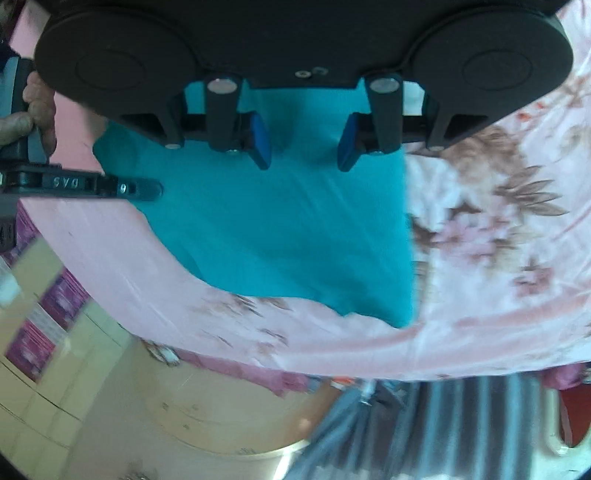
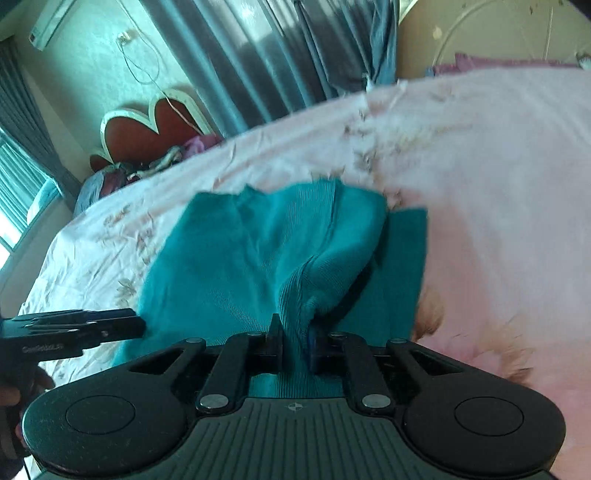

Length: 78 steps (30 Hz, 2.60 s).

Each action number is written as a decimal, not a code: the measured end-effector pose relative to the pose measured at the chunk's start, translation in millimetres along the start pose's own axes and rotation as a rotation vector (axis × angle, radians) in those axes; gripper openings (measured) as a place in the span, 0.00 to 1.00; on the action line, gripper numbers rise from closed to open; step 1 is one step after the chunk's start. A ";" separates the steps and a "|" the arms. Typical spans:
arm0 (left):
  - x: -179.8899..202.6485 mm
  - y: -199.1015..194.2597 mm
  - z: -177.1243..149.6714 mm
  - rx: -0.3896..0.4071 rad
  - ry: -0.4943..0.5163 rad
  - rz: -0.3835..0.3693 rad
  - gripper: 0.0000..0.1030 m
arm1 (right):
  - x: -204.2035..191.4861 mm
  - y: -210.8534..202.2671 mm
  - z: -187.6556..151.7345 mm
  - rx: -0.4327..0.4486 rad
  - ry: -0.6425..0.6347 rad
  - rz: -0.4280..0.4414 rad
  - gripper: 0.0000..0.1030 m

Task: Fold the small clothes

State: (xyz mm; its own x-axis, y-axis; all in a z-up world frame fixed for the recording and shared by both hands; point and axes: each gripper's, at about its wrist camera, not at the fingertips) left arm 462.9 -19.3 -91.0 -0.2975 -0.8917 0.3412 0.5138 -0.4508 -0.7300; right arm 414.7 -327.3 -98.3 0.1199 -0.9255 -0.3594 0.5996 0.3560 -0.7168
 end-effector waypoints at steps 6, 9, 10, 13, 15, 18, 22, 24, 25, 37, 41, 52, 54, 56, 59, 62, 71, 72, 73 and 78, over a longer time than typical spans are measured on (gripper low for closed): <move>40.0 36.5 -2.7 -0.108 0.159 0.033 0.41 | 21.0 21.1 -14.8 -0.061 0.059 -0.066 0.11; 30.8 18.2 7.4 -0.076 0.157 0.001 0.41 | 15.4 10.3 -7.8 -0.012 0.043 -0.103 0.37; 23.1 10.8 13.5 -0.042 0.141 -0.004 0.41 | 15.6 1.7 -4.6 0.046 0.037 -0.133 0.68; 0.0 7.9 31.9 0.038 0.099 0.022 0.41 | 33.0 1.7 18.6 0.105 0.124 -0.057 0.75; -8.0 14.6 43.8 0.058 0.089 0.024 0.41 | 43.8 17.2 35.0 0.094 0.171 -0.026 0.70; -14.7 34.3 52.2 0.036 0.120 0.061 0.41 | 59.7 48.2 49.4 0.021 0.233 -0.010 0.44; -20.3 53.7 44.8 -0.001 0.122 0.056 0.41 | 68.6 61.8 47.5 -0.015 0.227 -0.011 0.03; -19.9 53.2 43.8 0.006 0.116 0.028 0.41 | 65.9 49.6 43.4 0.035 0.200 -0.024 0.02; -20.8 52.1 44.8 0.012 0.097 -0.021 0.41 | 64.0 43.1 43.9 0.070 0.178 -0.042 0.02; 10.9 52.7 43.8 -0.003 0.170 -0.021 0.48 | 55.0 27.5 37.0 0.046 0.120 -0.168 0.36; -0.5 -1.7 17.7 0.107 0.071 0.006 0.49 | 40.8 -18.3 15.3 0.088 0.101 -0.053 0.69; -21.3 -10.5 -38.1 0.014 -0.060 0.059 0.48 | 14.8 -19.3 -41.6 -0.095 0.113 -0.062 0.15; -19.8 -1.9 -48.5 -0.030 -0.061 0.086 0.49 | 18.2 -18.8 -46.6 -0.106 0.111 -0.083 0.09; -9.7 -1.1 -56.5 -0.026 -0.028 0.127 0.49 | 20.5 -18.2 -52.3 -0.114 0.101 -0.098 0.09; 1.1 -5.6 -60.9 -0.056 0.008 0.156 0.48 | 17.0 -21.3 -55.2 -0.118 0.082 -0.114 0.09; 7.2 -30.0 -56.4 -0.017 0.030 0.152 0.45 | 1.7 -37.2 -46.1 -0.060 0.027 -0.173 0.11; 39.4 9.2 -47.9 -0.042 0.206 0.134 0.69 | -48.1 13.5 -45.0 -0.075 -0.293 -0.221 0.42; 43.4 10.8 -51.1 -0.048 0.241 0.143 0.69 | -45.2 17.4 -51.0 -0.074 -0.309 -0.217 0.42; 47.0 8.8 -50.9 -0.055 0.256 0.156 0.67 | -47.6 15.4 -49.7 -0.074 -0.329 -0.221 0.42; 39.2 -11.6 -19.1 0.097 0.212 0.144 0.68 | -51.6 -3.8 -15.5 0.100 -0.287 -0.196 0.42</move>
State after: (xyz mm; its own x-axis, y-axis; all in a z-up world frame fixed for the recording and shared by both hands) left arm 429.9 -48.2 -80.5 -0.3726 -0.9227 0.0990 0.6347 -0.3312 -0.6982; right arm 394.0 -278.9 -86.4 0.2036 -0.9787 -0.0280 0.7062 0.1666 -0.6881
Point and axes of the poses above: each gripper's, at about its wrist camera, not at the fingertips, and y roughly the way its jaws point, x to its right, z to its top, and after that the axes turned 5 degrees about -z, right-handed
